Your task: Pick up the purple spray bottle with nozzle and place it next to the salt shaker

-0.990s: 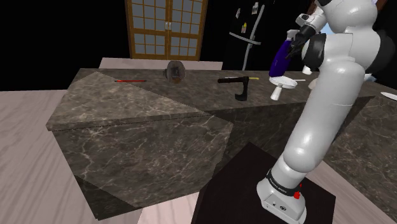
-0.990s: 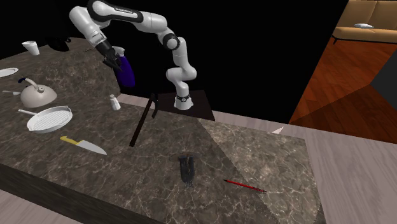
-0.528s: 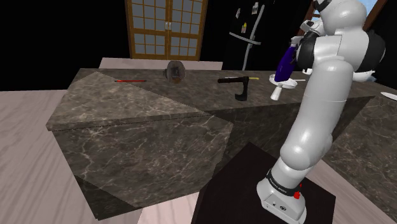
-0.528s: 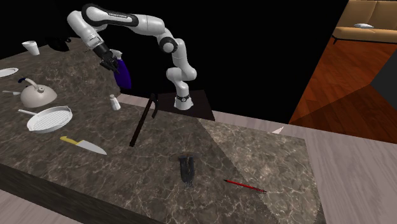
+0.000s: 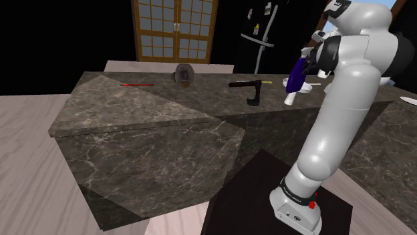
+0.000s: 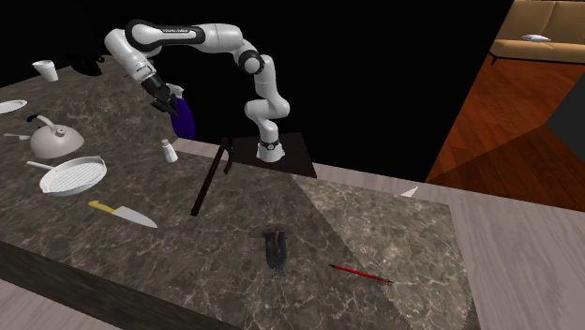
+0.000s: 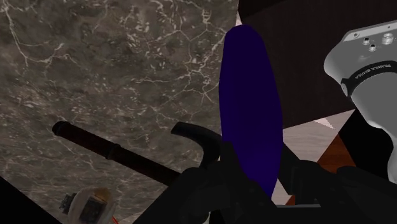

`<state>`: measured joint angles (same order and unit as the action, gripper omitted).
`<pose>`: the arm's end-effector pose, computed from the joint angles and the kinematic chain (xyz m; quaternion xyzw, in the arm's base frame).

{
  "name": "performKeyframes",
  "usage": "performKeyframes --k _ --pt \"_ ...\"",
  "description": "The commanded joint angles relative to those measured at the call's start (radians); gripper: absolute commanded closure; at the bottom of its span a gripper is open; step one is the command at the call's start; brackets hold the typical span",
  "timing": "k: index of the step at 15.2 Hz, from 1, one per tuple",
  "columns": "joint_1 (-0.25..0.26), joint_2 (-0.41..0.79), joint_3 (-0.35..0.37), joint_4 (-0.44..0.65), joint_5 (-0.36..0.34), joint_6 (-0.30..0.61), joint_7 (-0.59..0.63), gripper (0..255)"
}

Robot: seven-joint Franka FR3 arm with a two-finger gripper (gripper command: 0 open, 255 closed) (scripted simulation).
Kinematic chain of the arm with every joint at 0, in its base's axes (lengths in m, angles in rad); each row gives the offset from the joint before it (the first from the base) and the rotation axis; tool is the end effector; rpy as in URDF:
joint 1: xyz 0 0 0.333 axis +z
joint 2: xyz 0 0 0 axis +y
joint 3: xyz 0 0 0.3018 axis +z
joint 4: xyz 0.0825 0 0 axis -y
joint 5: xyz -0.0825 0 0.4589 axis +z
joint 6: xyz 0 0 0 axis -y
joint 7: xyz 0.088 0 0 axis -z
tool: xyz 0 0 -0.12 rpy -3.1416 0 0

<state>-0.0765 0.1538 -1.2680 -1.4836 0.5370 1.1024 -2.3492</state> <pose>0.2436 -0.5397 0.5929 -0.8144 -0.5082 -0.2365 0.1504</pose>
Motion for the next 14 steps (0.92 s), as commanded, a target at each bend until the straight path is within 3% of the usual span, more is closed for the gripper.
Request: performKeyframes --k 1,14 --pt "0.032 -0.028 -0.006 -0.045 -0.025 0.041 0.005 255" --pt "0.102 -0.100 -0.006 -0.253 -0.094 0.235 -0.014 255"
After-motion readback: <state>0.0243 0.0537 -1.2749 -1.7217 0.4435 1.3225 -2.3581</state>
